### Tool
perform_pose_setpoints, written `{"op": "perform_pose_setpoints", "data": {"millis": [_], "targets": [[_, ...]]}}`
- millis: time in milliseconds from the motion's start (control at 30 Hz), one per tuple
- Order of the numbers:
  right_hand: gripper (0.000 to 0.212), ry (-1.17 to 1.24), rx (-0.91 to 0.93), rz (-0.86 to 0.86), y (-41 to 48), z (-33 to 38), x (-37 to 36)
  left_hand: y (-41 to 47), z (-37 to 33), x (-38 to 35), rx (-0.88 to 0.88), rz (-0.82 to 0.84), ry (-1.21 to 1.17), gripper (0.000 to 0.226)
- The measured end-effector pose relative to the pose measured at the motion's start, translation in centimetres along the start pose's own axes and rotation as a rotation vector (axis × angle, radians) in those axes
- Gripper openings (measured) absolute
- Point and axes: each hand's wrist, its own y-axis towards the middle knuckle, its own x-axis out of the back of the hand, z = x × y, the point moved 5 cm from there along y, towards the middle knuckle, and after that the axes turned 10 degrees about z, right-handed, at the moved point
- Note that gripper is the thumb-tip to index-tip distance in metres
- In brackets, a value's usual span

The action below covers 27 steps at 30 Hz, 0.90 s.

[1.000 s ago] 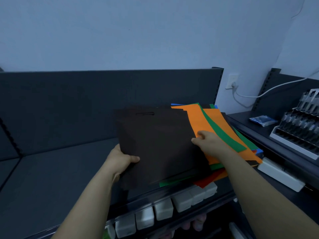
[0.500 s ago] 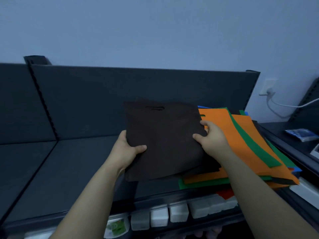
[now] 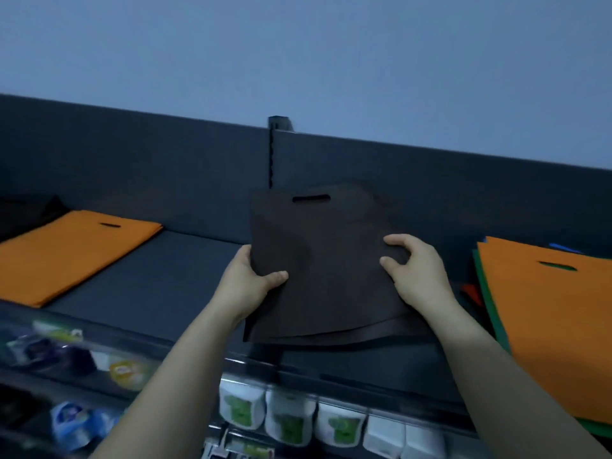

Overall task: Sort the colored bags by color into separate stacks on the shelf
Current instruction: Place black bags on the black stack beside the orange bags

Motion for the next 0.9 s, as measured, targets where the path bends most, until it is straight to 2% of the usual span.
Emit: {"op": "perform_pose_setpoints", "data": {"millis": [367, 633, 900], "targets": [[0.036, 0.075, 0.149, 0.151, 1.2, 17.4, -18.5, -5.5, 2.1, 24.2, 0.145, -0.194, 0.194, 0.03], [0.034, 0.111, 0.193, 0.225, 0.4, 28.1, -31.2, -8.9, 3.6, 40.3, 0.171, -0.357, 0.356, 0.046], [0.035, 0.105, 0.26, 0.303, 2.2, 35.8, -41.0, -8.5, 5.8, 51.5, 0.207, -0.512, 0.405, 0.044]]}}
